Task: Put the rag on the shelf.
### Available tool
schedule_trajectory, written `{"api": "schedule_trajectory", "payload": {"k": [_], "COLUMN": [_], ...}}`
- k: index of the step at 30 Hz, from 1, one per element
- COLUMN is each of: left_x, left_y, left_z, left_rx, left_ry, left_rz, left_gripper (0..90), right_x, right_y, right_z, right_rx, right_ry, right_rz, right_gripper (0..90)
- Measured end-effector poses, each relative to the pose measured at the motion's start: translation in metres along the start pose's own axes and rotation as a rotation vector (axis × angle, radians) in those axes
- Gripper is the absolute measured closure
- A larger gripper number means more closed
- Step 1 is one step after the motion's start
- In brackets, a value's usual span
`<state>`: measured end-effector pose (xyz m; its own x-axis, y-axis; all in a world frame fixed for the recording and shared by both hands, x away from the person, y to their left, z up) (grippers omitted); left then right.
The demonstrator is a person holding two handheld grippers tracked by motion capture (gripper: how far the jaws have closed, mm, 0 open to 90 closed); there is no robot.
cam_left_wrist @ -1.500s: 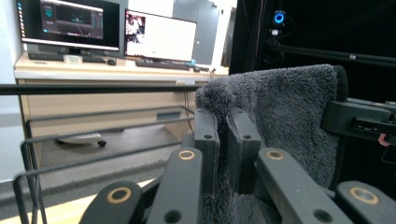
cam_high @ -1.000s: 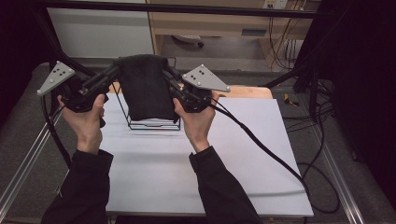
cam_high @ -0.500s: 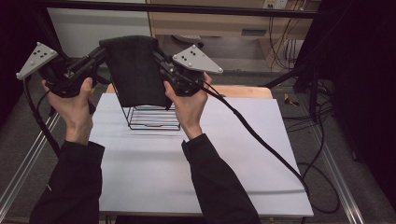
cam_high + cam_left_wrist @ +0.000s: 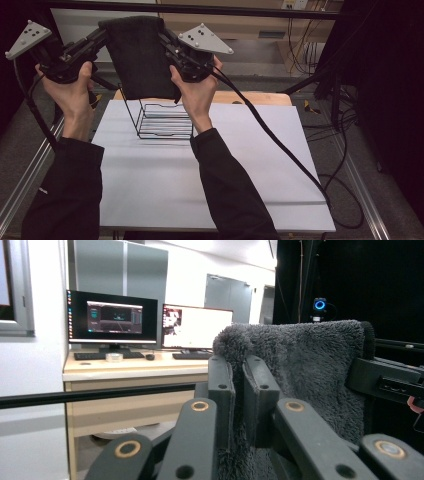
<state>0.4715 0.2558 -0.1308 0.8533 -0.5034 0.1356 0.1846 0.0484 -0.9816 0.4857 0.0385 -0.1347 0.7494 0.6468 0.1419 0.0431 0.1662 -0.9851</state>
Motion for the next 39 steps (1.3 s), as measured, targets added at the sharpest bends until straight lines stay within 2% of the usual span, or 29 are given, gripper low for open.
{"api": "schedule_trajectory", "payload": {"k": [2,6,10,14,21,25,30,39], "left_x": [0.004,0.010,0.016,0.021,0.034,0.043,0.051,0.055], "left_y": [-0.002,-0.007,-0.010,-0.011,-0.013,-0.009,-0.001,0.020], "left_z": [0.003,0.011,0.016,0.021,0.032,0.035,0.035,0.039], "left_rx": [0.004,-0.022,-0.032,-0.019,-0.016,-0.014,0.025,0.015], "left_ry": [-0.003,-0.004,-0.005,-0.009,-0.030,-0.029,-0.049,-0.032], "left_rz": [0.002,-0.014,-0.019,-0.010,-0.002,0.004,0.033,0.059], "left_gripper": [83.2,83.2,83.2,83.2,83.2,83.2,83.2,83.2], "right_x": [0.004,0.012,0.020,0.027,0.042,0.049,0.056,0.061], "right_y": [-0.002,-0.009,-0.015,-0.017,-0.019,-0.018,-0.013,0.007], "right_z": [-0.001,-0.004,-0.008,-0.014,-0.020,-0.027,-0.034,-0.040], "right_rx": [0.000,0.000,-0.001,0.015,-0.004,-0.013,-0.022,-0.024], "right_ry": [0.005,0.006,0.010,0.013,0.011,0.021,0.036,0.038], "right_rz": [-0.002,-0.014,-0.010,-0.013,-0.011,-0.002,0.013,0.059], "right_gripper": [79.8,79.8,79.8,79.8,79.8,79.8,79.8,79.7]}}
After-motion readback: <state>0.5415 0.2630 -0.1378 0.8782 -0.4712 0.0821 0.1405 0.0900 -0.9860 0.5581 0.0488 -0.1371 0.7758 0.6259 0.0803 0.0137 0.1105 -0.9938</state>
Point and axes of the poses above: each handheld gripper's, and its own axes: x roughly forward along the jaws, y roughly out of its underside, z roughly to its left, the point moved 5 cm from there along x, roughly forward along the jaws, and after that the axes turned 11 degrees about x, right-handed, at the moved point
